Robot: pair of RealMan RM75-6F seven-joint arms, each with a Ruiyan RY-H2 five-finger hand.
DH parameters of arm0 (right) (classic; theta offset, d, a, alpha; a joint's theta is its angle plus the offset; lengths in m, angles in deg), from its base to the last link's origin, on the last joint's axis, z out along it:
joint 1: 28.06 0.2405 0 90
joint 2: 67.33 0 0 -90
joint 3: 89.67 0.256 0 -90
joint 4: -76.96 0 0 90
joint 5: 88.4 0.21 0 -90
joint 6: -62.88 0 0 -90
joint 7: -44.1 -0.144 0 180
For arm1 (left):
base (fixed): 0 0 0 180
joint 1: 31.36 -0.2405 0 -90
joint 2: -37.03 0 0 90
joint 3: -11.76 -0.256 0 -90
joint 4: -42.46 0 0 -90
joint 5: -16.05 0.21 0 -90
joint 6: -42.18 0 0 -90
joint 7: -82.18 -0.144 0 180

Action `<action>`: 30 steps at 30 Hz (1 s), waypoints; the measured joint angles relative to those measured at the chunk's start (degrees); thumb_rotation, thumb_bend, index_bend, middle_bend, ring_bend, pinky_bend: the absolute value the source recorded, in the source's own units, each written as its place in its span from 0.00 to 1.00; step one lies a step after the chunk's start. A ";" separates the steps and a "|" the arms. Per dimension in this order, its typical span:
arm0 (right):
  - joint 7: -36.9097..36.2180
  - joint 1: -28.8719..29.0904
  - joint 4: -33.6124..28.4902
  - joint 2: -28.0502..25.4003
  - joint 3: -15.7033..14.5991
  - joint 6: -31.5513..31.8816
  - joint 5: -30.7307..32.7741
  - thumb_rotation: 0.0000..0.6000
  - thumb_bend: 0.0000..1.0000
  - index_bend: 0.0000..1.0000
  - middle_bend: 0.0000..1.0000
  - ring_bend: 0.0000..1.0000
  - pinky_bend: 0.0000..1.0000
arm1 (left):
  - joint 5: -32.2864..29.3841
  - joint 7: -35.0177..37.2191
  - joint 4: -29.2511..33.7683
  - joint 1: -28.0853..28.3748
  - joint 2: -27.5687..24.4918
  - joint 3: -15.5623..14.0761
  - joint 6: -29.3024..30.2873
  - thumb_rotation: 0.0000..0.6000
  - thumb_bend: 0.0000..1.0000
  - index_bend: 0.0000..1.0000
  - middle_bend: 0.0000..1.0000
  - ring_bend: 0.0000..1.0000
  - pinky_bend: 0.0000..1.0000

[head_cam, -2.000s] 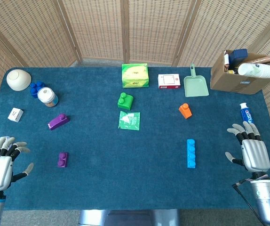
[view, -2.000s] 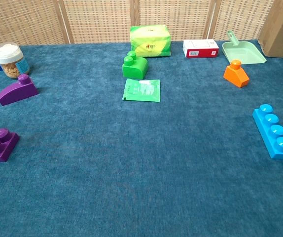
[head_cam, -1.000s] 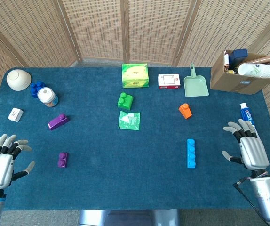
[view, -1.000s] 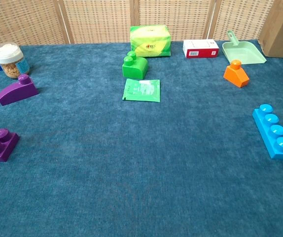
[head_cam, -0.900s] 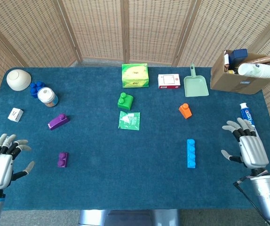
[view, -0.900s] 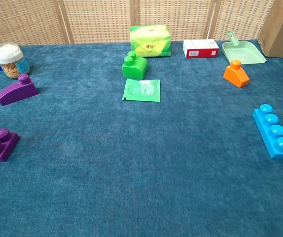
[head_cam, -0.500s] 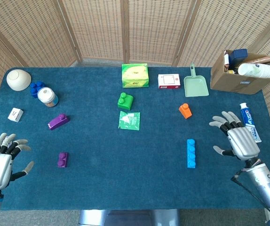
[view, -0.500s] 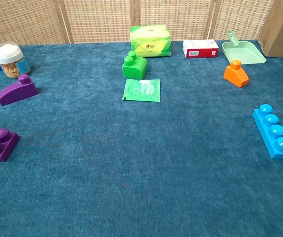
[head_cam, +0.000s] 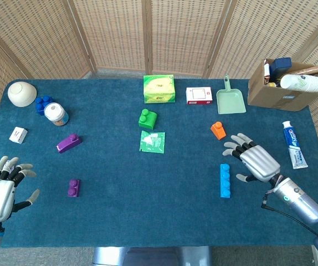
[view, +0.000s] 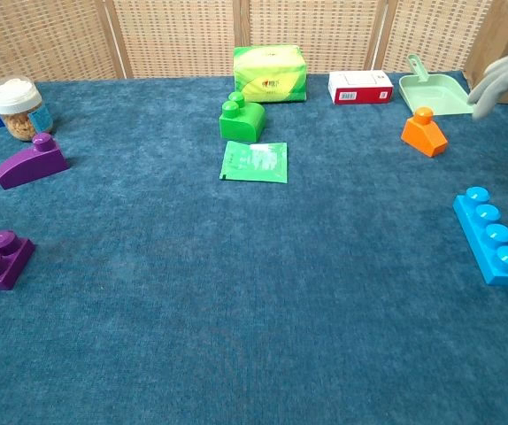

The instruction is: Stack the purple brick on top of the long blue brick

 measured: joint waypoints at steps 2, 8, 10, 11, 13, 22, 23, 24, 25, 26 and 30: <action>-0.34 0.82 0.44 0.28 -0.64 -0.57 -0.51 1.00 0.18 0.28 0.18 0.03 0.07 | -0.05 -0.16 0.09 0.07 0.05 -0.02 -0.14 0.96 0.32 0.41 0.33 0.14 0.00; -0.50 3.05 1.59 1.21 -2.61 -2.18 -2.14 1.00 0.18 0.29 0.18 0.03 0.07 | 0.11 -0.31 0.48 0.42 0.00 0.06 -0.44 0.96 0.32 0.41 0.33 0.14 0.00; -0.49 3.61 1.85 1.54 -3.20 -2.46 -2.52 1.00 0.18 0.29 0.18 0.03 0.07 | 0.44 0.17 0.90 0.50 -0.34 0.03 -0.43 0.96 0.32 0.41 0.33 0.14 0.00; -0.42 3.86 2.00 1.76 -3.41 -2.53 -2.75 1.00 0.18 0.29 0.18 0.03 0.07 | 0.71 0.42 1.18 0.53 -0.63 0.02 -0.36 0.96 0.32 0.41 0.33 0.14 0.00; -0.35 4.45 2.49 2.42 -3.87 -2.55 -3.07 1.00 0.18 0.29 0.18 0.03 0.07 | 1.19 0.27 1.75 0.53 -1.28 -0.04 -0.14 0.97 0.32 0.41 0.33 0.14 0.00; 0.40 6.78 4.92 4.71 -5.51 -2.88 -4.25 1.00 0.18 0.29 0.18 0.03 0.07 | 2.34 -0.26 3.07 -0.16 -2.12 -0.68 1.16 0.96 0.32 0.41 0.33 0.14 0.00; 0.66 7.09 5.19 4.81 -5.76 -3.00 -4.49 1.00 0.18 0.29 0.18 0.03 0.07 | 2.36 -0.27 3.11 -0.25 -2.17 -0.72 1.26 0.96 0.32 0.41 0.33 0.14 0.00; 0.83 7.38 5.42 4.87 -6.02 -3.12 -4.69 1.00 0.18 0.29 0.18 0.03 0.07 | 2.36 -0.28 3.15 -0.32 -2.20 -0.76 1.35 0.96 0.32 0.41 0.33 0.14 0.00; 1.02 7.73 5.62 4.87 -6.36 -3.26 -4.88 1.00 0.18 0.29 0.18 0.03 0.07 | 2.39 -0.29 3.18 -0.41 -2.23 -0.79 1.46 0.96 0.32 0.41 0.33 0.14 0.00; 1.11 7.91 5.70 4.85 -6.55 -3.32 -4.96 1.00 0.18 0.29 0.18 0.03 0.07 | 2.42 -0.29 3.20 -0.46 -2.23 -0.82 1.53 0.96 0.32 0.41 0.33 0.14 0.00; 1.22 8.50 6.12 4.66 -7.35 -3.47 -5.18 1.00 0.18 0.29 0.18 0.03 0.07 | 2.49 -0.44 3.35 -0.54 -2.22 -0.97 1.51 0.96 0.32 0.41 0.33 0.14 0.00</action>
